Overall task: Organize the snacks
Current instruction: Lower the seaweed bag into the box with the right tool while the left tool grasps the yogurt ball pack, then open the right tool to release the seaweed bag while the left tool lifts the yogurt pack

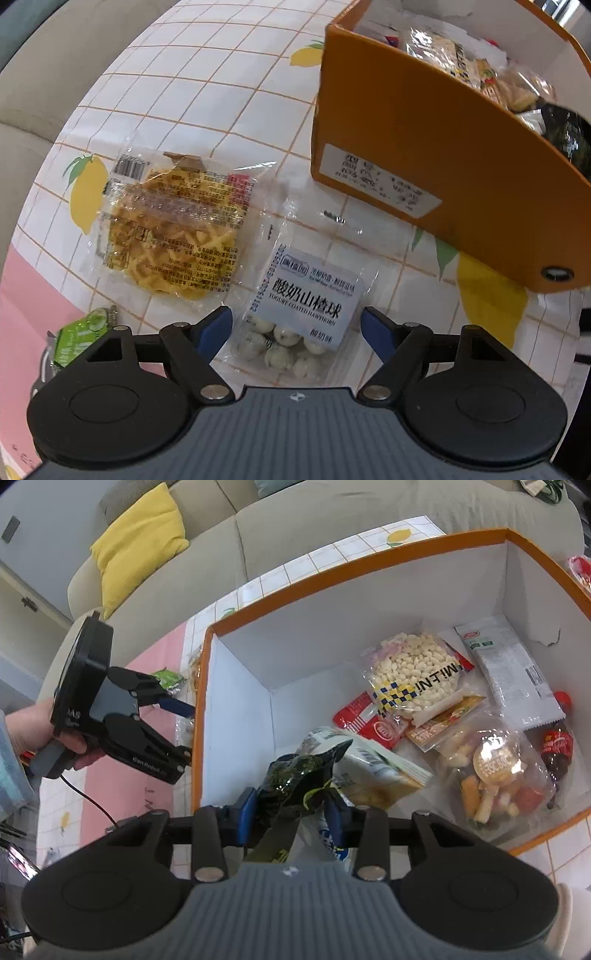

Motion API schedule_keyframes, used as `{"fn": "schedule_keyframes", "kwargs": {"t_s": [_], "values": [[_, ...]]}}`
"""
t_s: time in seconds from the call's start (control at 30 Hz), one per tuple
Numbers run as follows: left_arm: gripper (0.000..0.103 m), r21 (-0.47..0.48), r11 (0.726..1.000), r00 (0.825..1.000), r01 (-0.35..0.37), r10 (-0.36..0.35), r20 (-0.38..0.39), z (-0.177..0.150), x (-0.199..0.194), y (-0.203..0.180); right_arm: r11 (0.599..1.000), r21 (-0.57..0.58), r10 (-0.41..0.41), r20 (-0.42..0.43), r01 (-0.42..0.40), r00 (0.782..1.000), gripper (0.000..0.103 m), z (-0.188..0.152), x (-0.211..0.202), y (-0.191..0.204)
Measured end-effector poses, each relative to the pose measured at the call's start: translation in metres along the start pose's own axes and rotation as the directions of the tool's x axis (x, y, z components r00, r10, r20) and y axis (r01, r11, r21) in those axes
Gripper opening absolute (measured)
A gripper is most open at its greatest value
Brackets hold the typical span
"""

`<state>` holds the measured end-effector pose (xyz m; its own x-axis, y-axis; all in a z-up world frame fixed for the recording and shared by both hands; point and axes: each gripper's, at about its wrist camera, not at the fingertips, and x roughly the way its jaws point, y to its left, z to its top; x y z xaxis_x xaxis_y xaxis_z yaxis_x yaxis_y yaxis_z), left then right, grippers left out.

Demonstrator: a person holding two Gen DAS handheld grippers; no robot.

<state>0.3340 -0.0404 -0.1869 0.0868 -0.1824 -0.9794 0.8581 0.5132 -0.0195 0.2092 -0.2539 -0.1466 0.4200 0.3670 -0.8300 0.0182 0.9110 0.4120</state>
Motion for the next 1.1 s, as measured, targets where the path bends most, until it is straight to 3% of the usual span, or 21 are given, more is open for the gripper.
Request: {"fn": "schedule_keyframes", "kwargs": {"t_s": [0.23,0.4,0.5,0.63,0.83,0.93,1.0,1.1], "values": [[0.081,-0.118,0.993,0.999,-0.03,0.027,-0.027,-0.004,0.0,-0.006,0.998,-0.057,-0.03,-0.049,0.027,0.998,0.036,0.003,0.012,0.009],[0.079,-0.326,0.945,1.0,-0.027,0.023,-0.018,-0.016,-0.003,-0.003,0.995,-0.102,-0.026,-0.125,0.013,0.992,0.033,0.009,0.024,0.011],[0.078,-0.438,0.899,1.0,0.012,0.002,0.031,-0.027,-0.008,-0.003,0.991,-0.134,-0.032,-0.16,0.011,0.987,0.036,0.014,0.027,0.014],[0.077,-0.569,0.821,0.997,0.044,0.001,0.079,-0.045,-0.014,-0.008,0.989,-0.148,-0.03,-0.147,0.008,0.989,0.037,0.017,0.021,0.017],[0.075,-0.697,0.711,0.988,0.096,0.018,0.155,-0.065,-0.024,-0.019,0.997,-0.074,0.006,-0.123,-0.015,0.992,0.038,0.013,0.01,0.01],[0.074,-0.756,0.643,0.981,0.122,0.037,0.189,-0.078,-0.031,-0.023,0.998,-0.057,0.019,-0.089,-0.024,0.996,0.053,0.008,0.002,0.008],[0.073,-0.777,0.614,0.975,0.139,0.052,0.216,-0.085,-0.04,-0.028,0.998,-0.06,0.006,-0.081,-0.011,0.997,0.064,0.003,0.001,0.009],[0.073,-0.8,0.577,0.964,0.165,0.076,0.254,-0.089,-0.057,-0.036,0.995,-0.096,-0.014,-0.041,0.01,0.999,0.066,-0.004,-0.004,0.015]]}}
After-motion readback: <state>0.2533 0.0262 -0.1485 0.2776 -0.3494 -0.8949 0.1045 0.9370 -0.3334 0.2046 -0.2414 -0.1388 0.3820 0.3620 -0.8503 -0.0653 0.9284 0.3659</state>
